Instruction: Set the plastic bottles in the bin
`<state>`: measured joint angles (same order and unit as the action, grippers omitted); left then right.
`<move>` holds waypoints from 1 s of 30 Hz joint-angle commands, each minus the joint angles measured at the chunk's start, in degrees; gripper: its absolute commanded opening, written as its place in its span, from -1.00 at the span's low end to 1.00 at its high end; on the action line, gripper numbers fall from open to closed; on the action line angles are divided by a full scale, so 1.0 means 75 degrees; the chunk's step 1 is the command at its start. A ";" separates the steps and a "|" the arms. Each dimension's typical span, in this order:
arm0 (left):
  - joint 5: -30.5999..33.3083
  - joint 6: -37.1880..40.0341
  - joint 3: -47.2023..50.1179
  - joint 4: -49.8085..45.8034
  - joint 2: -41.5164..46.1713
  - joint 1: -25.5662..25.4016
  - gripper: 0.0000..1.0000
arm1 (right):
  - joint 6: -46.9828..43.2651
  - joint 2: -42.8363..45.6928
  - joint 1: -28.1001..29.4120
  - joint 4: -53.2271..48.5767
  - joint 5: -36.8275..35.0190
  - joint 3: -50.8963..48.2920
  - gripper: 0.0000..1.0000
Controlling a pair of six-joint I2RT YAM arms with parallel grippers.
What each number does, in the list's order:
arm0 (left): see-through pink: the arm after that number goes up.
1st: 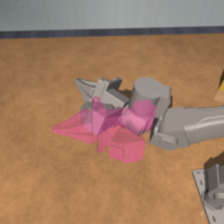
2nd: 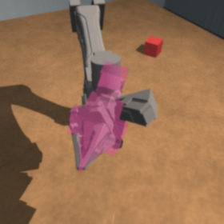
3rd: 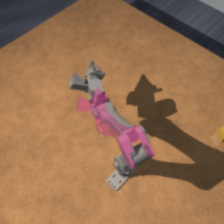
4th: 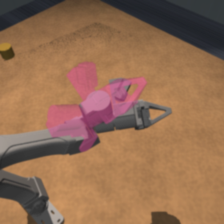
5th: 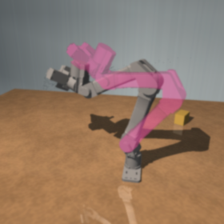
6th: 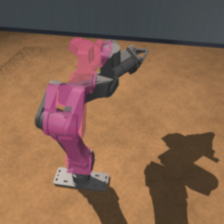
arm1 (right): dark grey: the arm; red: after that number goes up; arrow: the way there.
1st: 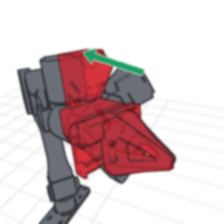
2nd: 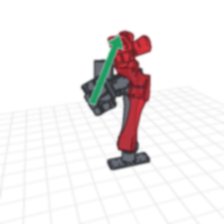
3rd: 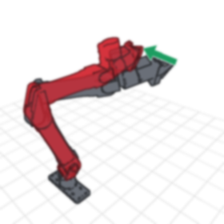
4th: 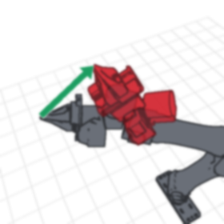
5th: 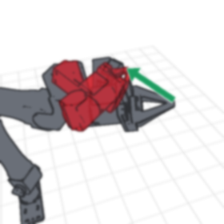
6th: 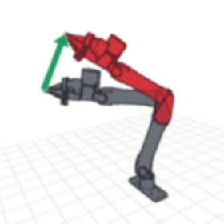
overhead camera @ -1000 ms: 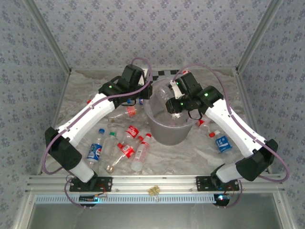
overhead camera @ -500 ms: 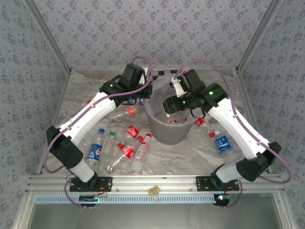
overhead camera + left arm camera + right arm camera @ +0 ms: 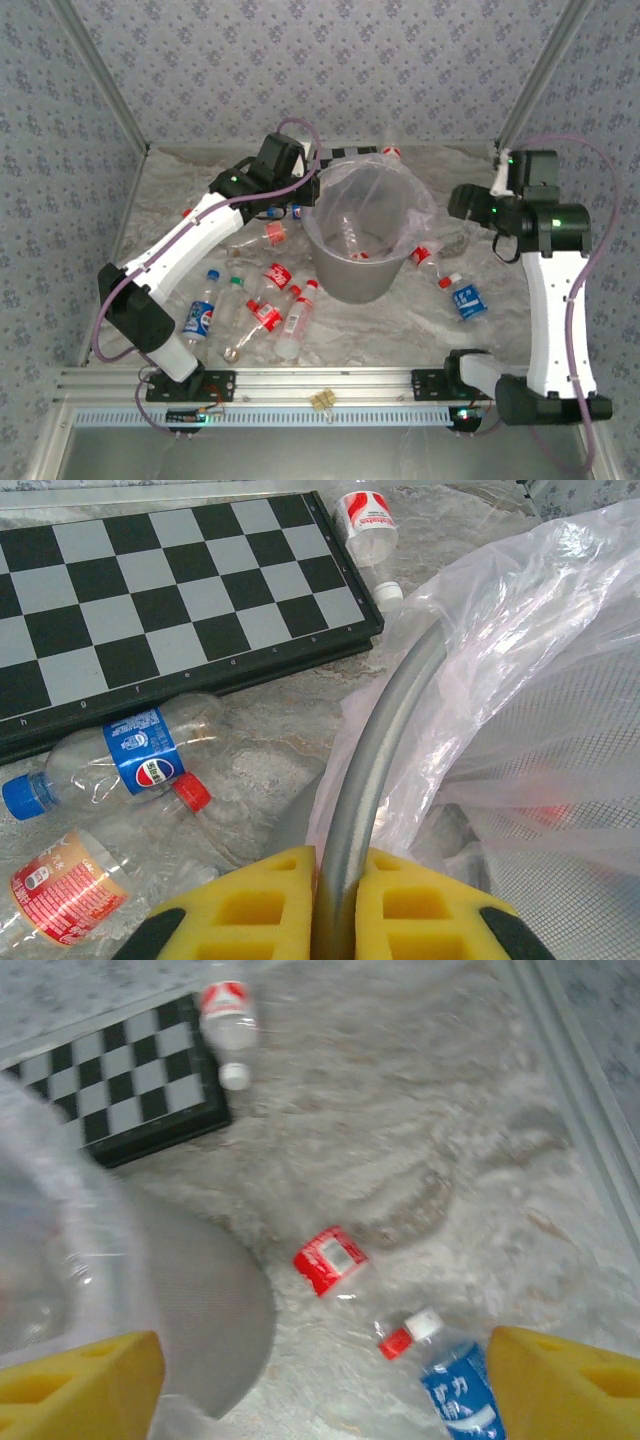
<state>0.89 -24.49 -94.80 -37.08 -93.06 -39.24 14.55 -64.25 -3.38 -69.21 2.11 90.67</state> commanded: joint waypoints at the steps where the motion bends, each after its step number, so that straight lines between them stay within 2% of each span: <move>1: 0.0368 0.0203 -0.0180 0.0421 -0.0191 0.0087 -1.00 | 0.0628 0.0257 -0.0779 -0.0516 0.0734 -0.0790 0.77; 3: 0.0331 0.0140 -0.0155 0.0522 -0.0167 0.0088 -1.00 | 0.0741 0.0180 -0.0943 -0.0719 0.0727 -0.1263 0.81; 6: 0.0158 0.0104 -0.0157 0.0631 -0.0197 0.0088 -1.00 | 0.0845 0.0212 -0.1027 -0.0551 0.0451 -0.2219 1.00; 9: -0.0048 0.0090 -0.0156 0.0727 -0.0202 0.0110 -1.00 | 0.1399 0.0400 -0.1480 0.0132 0.1002 -0.3598 0.99; 12: -0.0260 0.0066 -0.0132 0.0862 -0.0202 0.0139 -1.00 | 0.2046 0.0559 -0.1679 0.0587 0.1447 -0.4406 0.99; 15: -0.0408 0.0100 -0.0122 0.0908 -0.0214 0.0135 -1.00 | 0.2174 0.0876 -0.1689 0.1123 0.1234 -0.4979 1.00; 19: -0.0446 0.0180 -0.0055 0.0950 -0.0145 0.0137 -1.00 | 0.1700 0.1092 -0.1496 0.1224 0.0363 -0.5352 0.99; 23: -0.0492 0.0171 0.0019 0.1036 -0.0099 0.0151 -1.00 | 0.1188 0.0592 -0.1292 0.1325 -0.0281 -0.5447 1.00; 30: -0.0490 0.0090 0.0253 0.1212 -0.0003 0.0188 -1.00 | 0.0696 -0.0438 -0.1097 0.1702 -0.0085 -0.5456 0.99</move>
<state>-3.53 -24.62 -94.17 -34.17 -93.49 -38.24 21.93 -65.95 -12.16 -57.47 2.70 50.26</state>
